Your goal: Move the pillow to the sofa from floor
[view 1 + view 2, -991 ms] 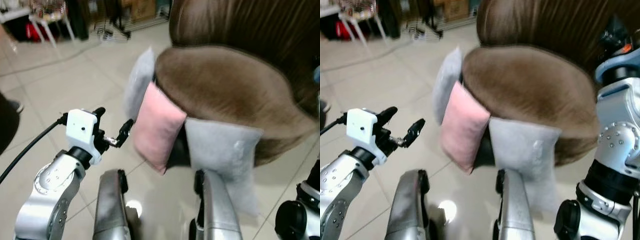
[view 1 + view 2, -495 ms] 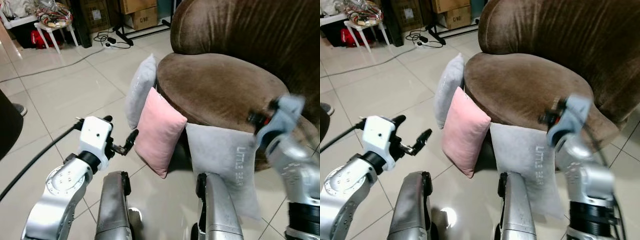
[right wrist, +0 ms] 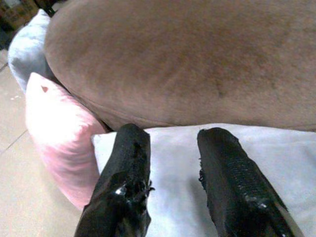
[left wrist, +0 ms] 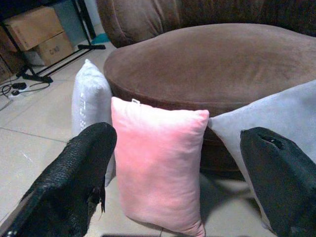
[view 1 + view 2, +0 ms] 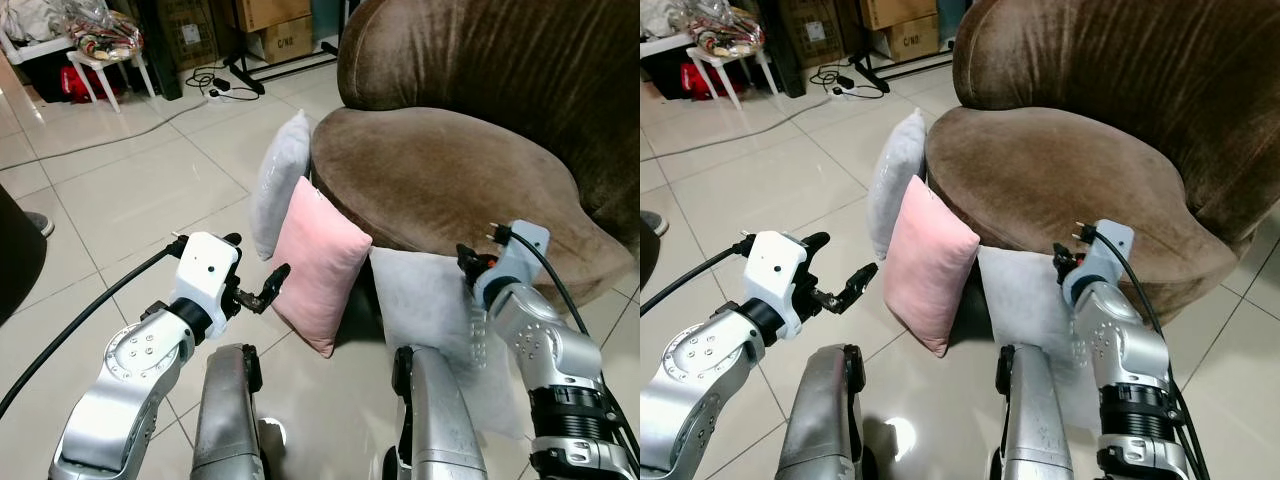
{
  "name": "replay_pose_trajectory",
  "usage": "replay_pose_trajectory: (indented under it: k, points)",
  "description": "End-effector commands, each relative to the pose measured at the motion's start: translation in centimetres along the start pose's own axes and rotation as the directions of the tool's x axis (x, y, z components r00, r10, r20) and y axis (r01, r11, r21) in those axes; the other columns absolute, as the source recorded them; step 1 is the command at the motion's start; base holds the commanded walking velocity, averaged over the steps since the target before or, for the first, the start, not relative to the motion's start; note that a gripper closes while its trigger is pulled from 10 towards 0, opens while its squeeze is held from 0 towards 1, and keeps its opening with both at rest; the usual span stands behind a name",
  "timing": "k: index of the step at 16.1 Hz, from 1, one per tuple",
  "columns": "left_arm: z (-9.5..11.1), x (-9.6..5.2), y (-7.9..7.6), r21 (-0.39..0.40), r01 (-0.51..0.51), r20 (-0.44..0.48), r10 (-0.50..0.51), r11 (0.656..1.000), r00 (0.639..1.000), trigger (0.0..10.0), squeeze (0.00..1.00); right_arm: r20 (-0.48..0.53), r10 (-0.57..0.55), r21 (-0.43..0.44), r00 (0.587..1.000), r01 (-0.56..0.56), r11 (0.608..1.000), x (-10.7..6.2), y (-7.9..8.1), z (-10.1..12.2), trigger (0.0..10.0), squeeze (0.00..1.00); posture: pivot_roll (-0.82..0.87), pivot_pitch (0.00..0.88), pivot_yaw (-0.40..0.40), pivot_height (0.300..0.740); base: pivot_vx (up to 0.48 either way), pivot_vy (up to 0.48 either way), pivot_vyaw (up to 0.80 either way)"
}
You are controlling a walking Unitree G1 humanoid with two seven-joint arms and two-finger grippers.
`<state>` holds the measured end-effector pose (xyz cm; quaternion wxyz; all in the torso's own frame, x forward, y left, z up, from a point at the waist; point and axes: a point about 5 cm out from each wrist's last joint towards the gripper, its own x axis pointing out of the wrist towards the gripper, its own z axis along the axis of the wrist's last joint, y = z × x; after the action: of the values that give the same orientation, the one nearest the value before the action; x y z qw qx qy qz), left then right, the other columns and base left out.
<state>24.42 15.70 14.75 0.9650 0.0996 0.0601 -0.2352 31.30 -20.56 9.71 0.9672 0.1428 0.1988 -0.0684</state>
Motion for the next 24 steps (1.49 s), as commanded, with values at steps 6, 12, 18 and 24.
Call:
replay_pose_trajectory:
  k: [6, 12, 18, 24]
  points:
    - [-0.2, -0.4, 0.0, -0.003, 0.011, -0.02, -0.011, 1.0, 1.0, 10.0, 1.0, -0.038, -0.149, 0.002, 0.988, 0.15, 0.989, 1.2, -1.5, -1.2, 10.0, 1.0, -0.02, 0.041, 0.032, 0.467, 0.0, 0.0, 0.0]
    - [-0.3, -1.1, 0.0, -0.007, 0.015, -0.038, -0.015, 1.0, 0.999, 10.0, 1.0, -0.095, -0.334, 0.054, 0.938, 0.34, 0.939, 2.3, -3.0, -2.2, 10.0, 0.0, 0.0, 0.077, 0.037, 0.467, 0.0, 0.0, 0.0]
    - [-0.3, -1.6, -0.2, -0.018, 0.03, -0.054, -0.031, 0.999, 0.998, 10.0, 1.0, -0.071, -0.509, 0.108, 0.858, 0.514, 0.851, 2.3, -5.4, -2.0, 10.0, 0.0, 0.01, 0.11, 0.041, 0.467, 0.0, 0.0, 0.0]
    - [-0.2, -1.9, -0.5, -0.052, 0.058, -0.064, -0.061, 0.997, 0.996, 10.0, 1.0, -0.07, -0.546, 0.297, 0.835, 0.54, 0.788, 2.1, -7.7, -1.3, 10.0, 0.0, 0.01, 0.122, 0.042, 0.467, 0.0, 0.0, 0.0]
